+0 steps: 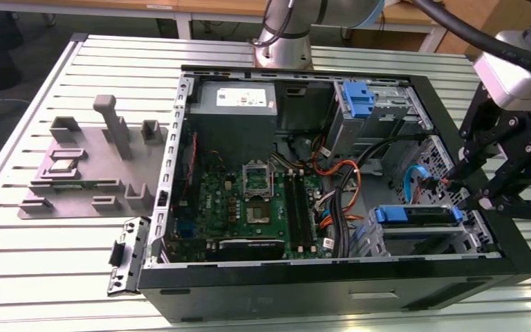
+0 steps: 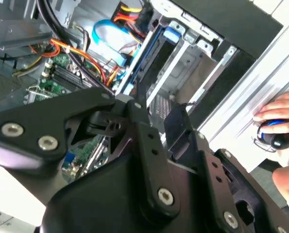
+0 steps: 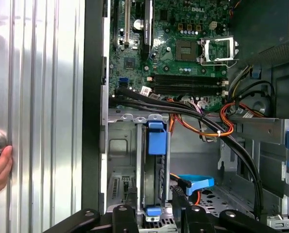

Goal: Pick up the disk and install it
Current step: 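Insert the disk into the insertion slot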

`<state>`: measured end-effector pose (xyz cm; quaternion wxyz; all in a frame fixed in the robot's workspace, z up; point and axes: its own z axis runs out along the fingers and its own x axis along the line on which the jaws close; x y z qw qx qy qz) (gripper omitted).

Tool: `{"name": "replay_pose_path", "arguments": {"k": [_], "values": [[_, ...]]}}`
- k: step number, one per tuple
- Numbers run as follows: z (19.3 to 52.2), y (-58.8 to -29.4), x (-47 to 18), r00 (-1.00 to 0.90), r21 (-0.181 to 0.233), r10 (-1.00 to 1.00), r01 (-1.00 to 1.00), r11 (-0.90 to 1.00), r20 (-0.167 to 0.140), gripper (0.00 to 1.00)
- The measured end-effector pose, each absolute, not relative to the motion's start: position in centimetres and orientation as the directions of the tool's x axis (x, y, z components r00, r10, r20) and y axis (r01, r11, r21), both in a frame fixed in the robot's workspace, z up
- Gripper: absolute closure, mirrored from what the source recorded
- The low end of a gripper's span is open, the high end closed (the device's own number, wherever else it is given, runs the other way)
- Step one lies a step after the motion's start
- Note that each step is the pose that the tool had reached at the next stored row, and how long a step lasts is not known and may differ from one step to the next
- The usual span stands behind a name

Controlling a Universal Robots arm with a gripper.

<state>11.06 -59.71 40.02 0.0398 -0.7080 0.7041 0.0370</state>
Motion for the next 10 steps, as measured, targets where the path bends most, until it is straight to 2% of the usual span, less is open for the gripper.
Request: {"name": "replay_pose_path", "arguments": {"k": [10], "values": [[39.19,-59.52,10.61,0.006,-0.011,-0.994,-1.000,-0.005,-0.109,0.58]]}}
